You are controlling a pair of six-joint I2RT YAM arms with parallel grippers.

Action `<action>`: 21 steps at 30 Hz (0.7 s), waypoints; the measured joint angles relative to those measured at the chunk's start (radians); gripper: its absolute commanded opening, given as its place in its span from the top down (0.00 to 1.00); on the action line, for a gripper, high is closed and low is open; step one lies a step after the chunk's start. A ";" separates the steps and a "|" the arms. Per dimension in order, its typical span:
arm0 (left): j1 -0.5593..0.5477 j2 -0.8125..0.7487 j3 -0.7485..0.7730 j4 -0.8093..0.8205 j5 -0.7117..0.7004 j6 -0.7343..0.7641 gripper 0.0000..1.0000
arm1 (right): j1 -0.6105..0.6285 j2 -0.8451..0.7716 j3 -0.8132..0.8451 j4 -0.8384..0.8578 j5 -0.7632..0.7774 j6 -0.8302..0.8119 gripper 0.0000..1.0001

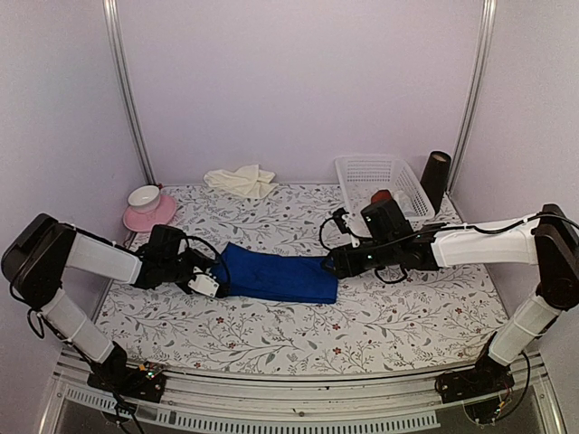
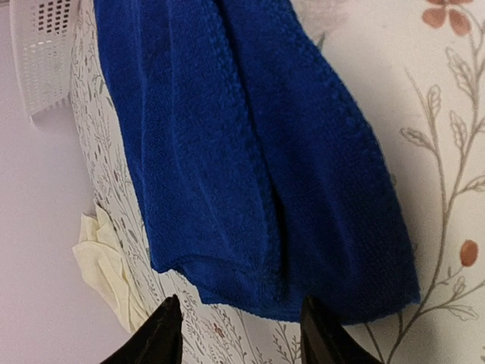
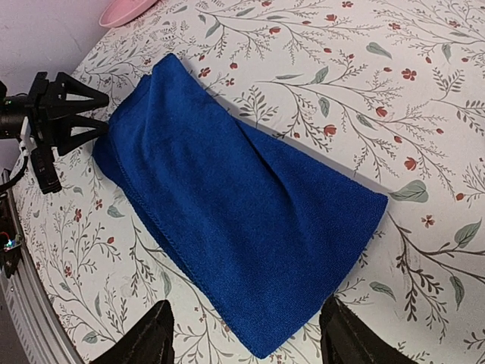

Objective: Roll the towels
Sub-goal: Adjust the towel at the center of the board.

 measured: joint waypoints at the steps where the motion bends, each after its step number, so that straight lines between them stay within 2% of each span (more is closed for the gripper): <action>1: 0.000 0.006 0.000 0.003 -0.005 0.007 0.49 | 0.000 0.002 0.000 0.000 0.000 0.000 0.35; 14: 0.000 0.041 0.008 0.052 -0.032 0.026 0.63 | 0.000 0.006 0.000 0.014 -0.003 0.000 0.35; 21: 0.000 0.044 0.008 0.068 -0.033 0.024 0.62 | 0.000 0.007 0.000 0.014 -0.004 0.000 0.35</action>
